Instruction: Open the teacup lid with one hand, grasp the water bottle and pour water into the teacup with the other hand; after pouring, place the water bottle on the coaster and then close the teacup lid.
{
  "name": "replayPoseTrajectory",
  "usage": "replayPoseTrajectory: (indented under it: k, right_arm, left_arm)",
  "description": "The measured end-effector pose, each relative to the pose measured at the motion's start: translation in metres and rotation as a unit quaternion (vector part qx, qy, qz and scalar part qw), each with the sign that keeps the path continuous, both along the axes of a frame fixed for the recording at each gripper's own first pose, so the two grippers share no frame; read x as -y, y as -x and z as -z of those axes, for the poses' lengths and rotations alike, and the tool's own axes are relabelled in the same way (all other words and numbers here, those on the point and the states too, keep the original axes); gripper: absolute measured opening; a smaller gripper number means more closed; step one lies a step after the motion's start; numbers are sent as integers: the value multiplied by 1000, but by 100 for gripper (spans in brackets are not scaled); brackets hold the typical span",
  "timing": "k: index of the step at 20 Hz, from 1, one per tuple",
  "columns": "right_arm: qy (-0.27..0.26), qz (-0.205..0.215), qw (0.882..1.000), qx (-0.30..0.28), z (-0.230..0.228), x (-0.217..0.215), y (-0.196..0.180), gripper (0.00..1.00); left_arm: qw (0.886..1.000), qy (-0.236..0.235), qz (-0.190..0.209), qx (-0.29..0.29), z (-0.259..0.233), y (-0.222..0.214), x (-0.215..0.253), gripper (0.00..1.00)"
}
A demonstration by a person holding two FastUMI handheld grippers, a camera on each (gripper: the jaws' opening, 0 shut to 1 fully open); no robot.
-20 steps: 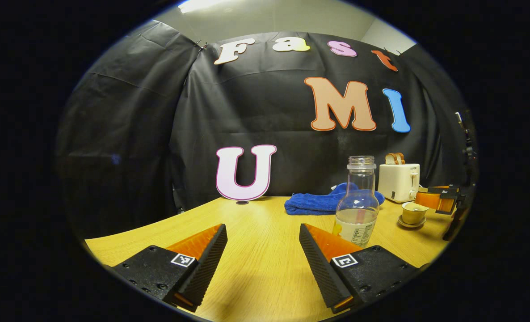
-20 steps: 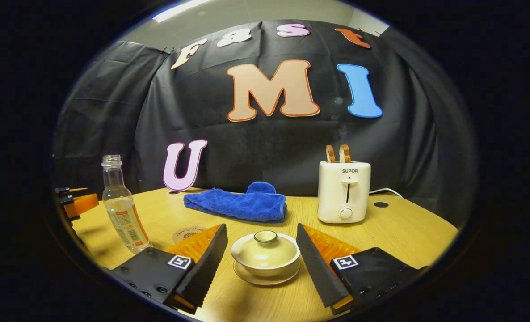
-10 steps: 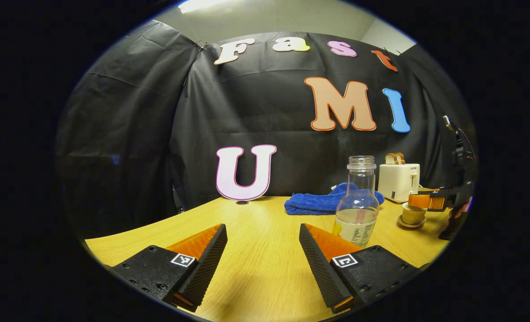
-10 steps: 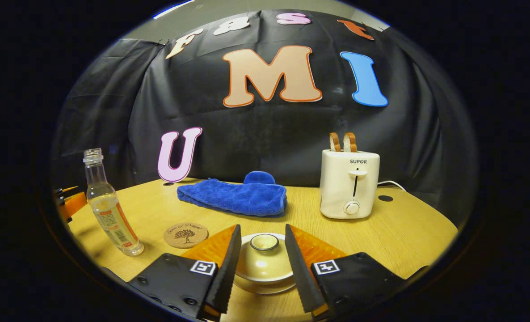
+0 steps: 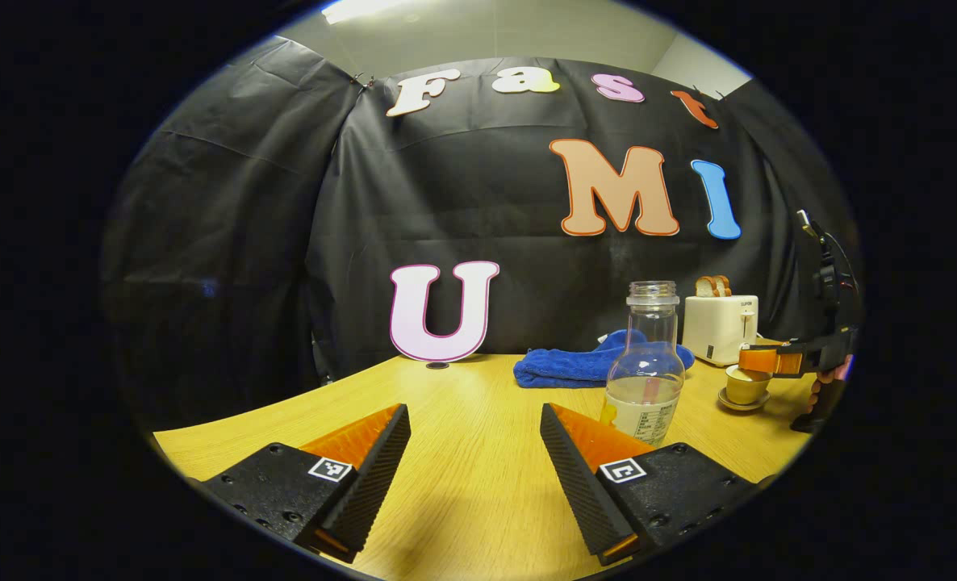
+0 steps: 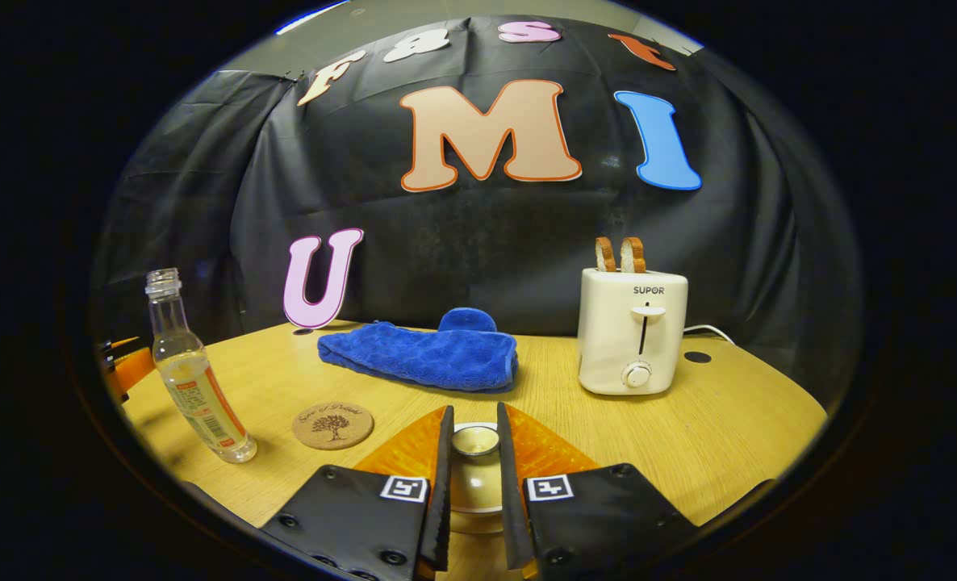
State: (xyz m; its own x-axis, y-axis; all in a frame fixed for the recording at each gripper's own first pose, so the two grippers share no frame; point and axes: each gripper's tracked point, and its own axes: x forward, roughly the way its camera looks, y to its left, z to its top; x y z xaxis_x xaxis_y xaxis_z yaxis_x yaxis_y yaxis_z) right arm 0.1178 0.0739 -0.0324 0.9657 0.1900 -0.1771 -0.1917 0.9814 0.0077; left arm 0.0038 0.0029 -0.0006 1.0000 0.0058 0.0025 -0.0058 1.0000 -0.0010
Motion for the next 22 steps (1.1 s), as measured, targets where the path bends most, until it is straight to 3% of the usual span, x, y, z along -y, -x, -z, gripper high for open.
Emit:
replayPoseTrajectory:
  k: [5, 10, 17, 22]
  right_arm:
    - [2, -2, 1000, 16, -5, -1, 3, 31]
    - [-13, 13, 997, 77, -26, 7, 16, 30]
    - [-13, 24, 997, 78, -27, 17, 47, 30]
    - [-9, 62, 995, 83, -30, 46, 78, 29]
  left_arm:
    - [1000, 0, 0, 0, 0, 0, 0, 95]
    - [1000, 0, 0, 0, 0, 0, 0, 95]
    - [1000, 0, 1, 0, 0, 0, 0, 95]
    - [999, 2, 46, 2, 0, 1, 20, 95]
